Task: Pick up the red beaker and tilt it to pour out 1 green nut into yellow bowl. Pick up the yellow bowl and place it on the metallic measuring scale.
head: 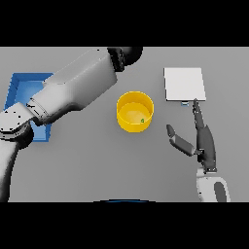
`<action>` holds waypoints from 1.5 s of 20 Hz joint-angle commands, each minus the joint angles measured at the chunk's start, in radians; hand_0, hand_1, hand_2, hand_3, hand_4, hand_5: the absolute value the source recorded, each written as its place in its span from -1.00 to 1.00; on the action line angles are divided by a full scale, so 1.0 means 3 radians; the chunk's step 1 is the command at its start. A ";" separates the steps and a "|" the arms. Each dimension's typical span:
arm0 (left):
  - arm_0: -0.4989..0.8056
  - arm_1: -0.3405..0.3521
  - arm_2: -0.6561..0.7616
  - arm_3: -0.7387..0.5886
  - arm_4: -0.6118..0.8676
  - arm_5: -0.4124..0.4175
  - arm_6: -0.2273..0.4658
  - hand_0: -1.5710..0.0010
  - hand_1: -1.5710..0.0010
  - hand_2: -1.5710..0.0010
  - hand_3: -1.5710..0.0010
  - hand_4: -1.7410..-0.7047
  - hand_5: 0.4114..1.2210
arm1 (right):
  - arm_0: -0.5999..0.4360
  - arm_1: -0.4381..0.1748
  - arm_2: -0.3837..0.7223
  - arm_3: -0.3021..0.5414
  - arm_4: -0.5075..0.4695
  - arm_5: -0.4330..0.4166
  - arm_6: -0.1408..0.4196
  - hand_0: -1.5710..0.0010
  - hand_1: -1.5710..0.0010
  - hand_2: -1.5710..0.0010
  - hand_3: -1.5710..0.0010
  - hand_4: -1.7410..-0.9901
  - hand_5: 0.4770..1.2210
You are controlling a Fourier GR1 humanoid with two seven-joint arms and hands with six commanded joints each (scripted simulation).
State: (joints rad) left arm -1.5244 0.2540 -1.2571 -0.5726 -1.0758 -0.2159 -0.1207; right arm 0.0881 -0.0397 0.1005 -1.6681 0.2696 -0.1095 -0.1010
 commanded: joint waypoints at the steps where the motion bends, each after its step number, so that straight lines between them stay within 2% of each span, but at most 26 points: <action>1: -0.0090 0.0072 0.0073 0.0020 0.0068 0.0035 -0.0029 -1.00 -1.00 -0.83 -0.61 -0.90 1.00 | -0.0012 -0.0025 -0.0012 -0.0026 -0.0004 0.0007 0.0016 1.00 1.00 1.00 1.00 0.47 -0.68; 2: -0.0190 0.0137 0.0144 0.0068 0.0146 0.0049 -0.0067 -1.00 -1.00 -0.86 -0.33 -0.92 1.00 | -0.0026 -0.0007 -0.0007 -0.0009 -0.0029 0.0022 0.0030 1.00 1.00 1.00 1.00 0.48 -0.68; 3: -0.0278 0.0182 0.0205 0.0148 0.0214 0.0095 -0.0099 -1.00 -1.00 -0.89 -0.46 -0.92 1.00 | -0.0039 0.0000 -0.0029 0.0006 -0.0086 0.0046 0.0055 1.00 1.00 1.00 1.00 0.49 -0.68; 5: -0.0428 0.0228 0.0377 0.0388 0.0383 0.0086 0.0035 -1.00 -1.00 -0.93 -0.65 -0.94 1.00 | -0.0089 0.0011 -0.0054 0.0066 -0.0150 0.0071 0.0044 1.00 1.00 1.00 1.00 0.49 -0.69; 7: -0.0473 0.0294 0.0637 0.0605 0.0670 0.0078 0.0146 -1.00 -1.00 -0.95 -0.78 -0.96 1.00 | -0.0052 0.0012 -0.0052 0.0051 -0.0200 0.0114 -0.0057 1.00 1.00 1.00 1.00 0.46 -0.68; 9: -0.0468 0.0401 0.1013 0.0898 0.1041 0.0151 0.0339 -1.00 -1.00 -0.97 -0.76 -0.97 1.00 | -0.0068 0.0018 -0.0047 0.0050 -0.0212 0.0122 -0.0016 1.00 1.00 1.00 1.00 0.44 -0.69; 10: -0.0432 0.0481 0.1193 0.0999 0.1209 0.0167 0.0496 -1.00 -1.00 -0.98 -0.74 -0.98 1.00 | -0.0063 0.0003 -0.0058 0.0070 -0.0223 0.0134 -0.0038 1.00 1.00 1.00 1.00 0.42 -0.69; 11: -0.0401 0.0548 0.1370 0.1085 0.1379 0.0212 0.0555 -1.00 -1.00 -0.98 -0.73 -0.98 1.00 | -0.0062 -0.0001 -0.0070 0.0102 -0.0238 0.0139 -0.0067 1.00 1.00 1.00 1.00 0.38 -0.69; 16: 0.0013 0.0945 0.2051 0.1239 0.2157 0.0631 0.0488 -1.00 -1.00 -0.99 -0.81 -0.99 1.00 | -0.0054 -0.0056 -0.0075 0.0123 -0.0229 0.0164 -0.0185 1.00 1.00 1.00 1.00 0.38 -0.71; 17: 0.0116 0.1001 0.2166 0.1219 0.2302 0.0706 0.0541 -1.00 -1.00 -1.00 -0.82 -1.00 1.00 | -0.0063 -0.0079 -0.0089 0.0126 -0.0254 0.0187 -0.0185 1.00 1.00 1.00 1.00 0.37 -0.70; 18: 0.0212 0.1071 0.2243 0.1176 0.2400 0.0806 0.0700 -1.00 -1.00 -1.00 -0.80 -1.00 1.00 | -0.0105 -0.0081 -0.0064 0.0111 -0.0219 0.0179 -0.0145 1.00 1.00 1.00 1.00 0.38 -0.69; 20: 0.0516 0.1198 0.2445 0.0987 0.2684 0.1033 0.0852 -1.00 -1.00 -1.00 -0.82 -1.00 1.00 | -0.0144 -0.0105 -0.0080 0.0135 -0.0239 0.0201 -0.0088 1.00 1.00 1.00 1.00 0.39 -0.67; 22: 0.0852 0.1288 0.2569 0.0699 0.2905 0.1232 0.1065 -1.00 -1.00 -1.00 -0.84 -1.00 1.00 | -0.0128 -0.0143 -0.0063 0.0153 -0.0197 0.0215 -0.0114 1.00 1.00 1.00 1.00 0.41 -0.64; 24: 0.1270 0.1392 0.2656 0.0284 0.3107 0.1409 0.1319 -1.00 -1.00 -1.00 -0.86 -1.00 1.00 | -0.0074 -0.0138 -0.0013 0.0155 -0.0137 0.0215 -0.0179 1.00 1.00 1.00 1.00 0.41 -0.59; 27: 0.1909 0.1541 0.2676 -0.0503 0.3300 0.1666 0.1782 -1.00 -1.00 -1.00 -0.85 -1.00 1.00 | -0.0100 -0.0127 0.0018 0.0116 -0.0095 0.0198 -0.0119 1.00 1.00 1.00 1.00 0.43 -0.53; 30: 0.2491 0.1675 0.2669 -0.1175 0.3409 0.1890 0.2023 -1.00 -1.00 -1.00 -0.84 -1.00 1.00 | -0.0095 -0.0163 -0.0005 0.0138 -0.0105 0.0214 -0.0094 1.00 1.00 1.00 1.00 0.40 -0.50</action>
State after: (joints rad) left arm -0.7758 0.7561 -0.4566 -0.9245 -0.0526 0.3491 0.4843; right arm 0.0597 -0.0889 0.0990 -1.6265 0.2380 -0.0453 -0.1286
